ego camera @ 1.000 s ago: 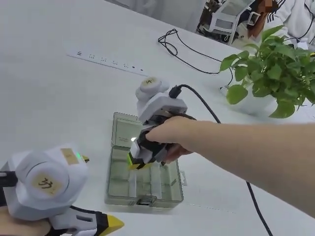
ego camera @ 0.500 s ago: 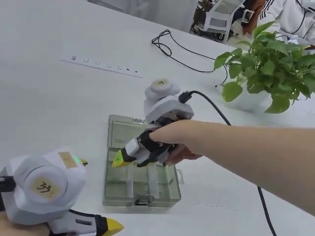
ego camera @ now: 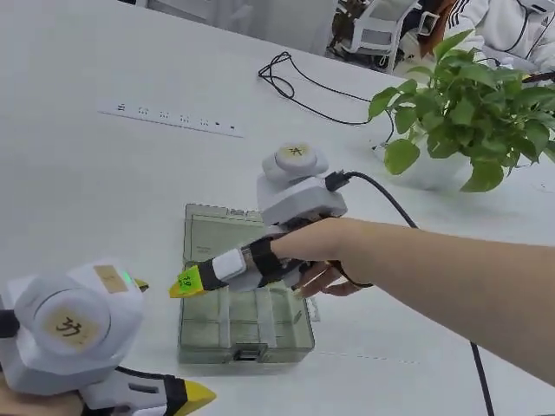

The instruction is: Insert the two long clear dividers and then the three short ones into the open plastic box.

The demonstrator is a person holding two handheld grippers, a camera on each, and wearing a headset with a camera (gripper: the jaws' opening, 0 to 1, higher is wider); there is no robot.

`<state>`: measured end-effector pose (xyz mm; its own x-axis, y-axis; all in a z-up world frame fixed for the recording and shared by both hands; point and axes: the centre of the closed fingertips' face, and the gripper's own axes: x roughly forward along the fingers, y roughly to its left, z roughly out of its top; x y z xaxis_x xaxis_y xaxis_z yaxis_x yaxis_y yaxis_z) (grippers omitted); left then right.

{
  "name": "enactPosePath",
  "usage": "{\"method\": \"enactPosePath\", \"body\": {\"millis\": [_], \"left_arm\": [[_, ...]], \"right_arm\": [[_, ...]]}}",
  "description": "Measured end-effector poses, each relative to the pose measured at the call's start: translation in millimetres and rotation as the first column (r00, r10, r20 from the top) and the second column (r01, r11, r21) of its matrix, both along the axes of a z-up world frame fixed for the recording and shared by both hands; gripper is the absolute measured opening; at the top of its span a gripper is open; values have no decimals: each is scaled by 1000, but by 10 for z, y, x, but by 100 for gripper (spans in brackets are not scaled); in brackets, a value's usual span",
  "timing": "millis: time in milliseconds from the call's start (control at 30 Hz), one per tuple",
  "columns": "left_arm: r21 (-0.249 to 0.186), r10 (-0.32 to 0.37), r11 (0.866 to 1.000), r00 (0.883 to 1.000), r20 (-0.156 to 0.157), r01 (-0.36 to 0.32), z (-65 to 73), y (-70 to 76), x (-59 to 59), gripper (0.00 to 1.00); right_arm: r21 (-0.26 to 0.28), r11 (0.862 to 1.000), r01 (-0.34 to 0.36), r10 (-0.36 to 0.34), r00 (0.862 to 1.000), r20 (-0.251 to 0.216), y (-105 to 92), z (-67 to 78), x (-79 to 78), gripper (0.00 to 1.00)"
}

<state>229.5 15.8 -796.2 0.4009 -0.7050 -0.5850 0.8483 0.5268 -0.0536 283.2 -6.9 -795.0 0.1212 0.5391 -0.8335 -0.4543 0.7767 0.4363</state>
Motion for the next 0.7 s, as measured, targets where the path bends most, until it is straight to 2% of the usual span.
{"method": "enactPosePath", "body": {"millis": [300, 367, 500, 567, 633, 667, 700], "left_arm": [[-6, 15, 1000, 1000, -11, -15, 4, 40, -4, 91], [-7, 17, 1000, 1000, -14, -17, 5, 42, -4, 91], [-7, 22, 1000, 1000, -13, -22, 28, 53, 5, 91], [-12, 28, 1000, 999, -17, -29, 40, 64, 14, 91], [-16, 35, 999, 999, -18, -35, 63, 74, 25, 91], [-20, 37, 999, 999, -20, -37, 71, 76, 30, 91], [-26, 42, 999, 999, -23, -43, 82, 78, 37, 91]], "right_arm": [[52, 998, -35, 33, 999, 39, 79, 129, -13, 87], [47, 998, -34, 32, 998, 47, 58, 127, -10, 89], [95, 995, -32, 24, 996, 85, 47, 191, 27, 92], [99, 995, -19, 11, 996, 87, -7, 220, 27, 96], [129, 991, -35, 20, 993, 119, -27, 274, 24, 98], [149, 986, -70, 46, 986, 157, -14, 312, 36, 100], [141, 986, -90, 62, 980, 191, -60, 330, 33, 100]]}}
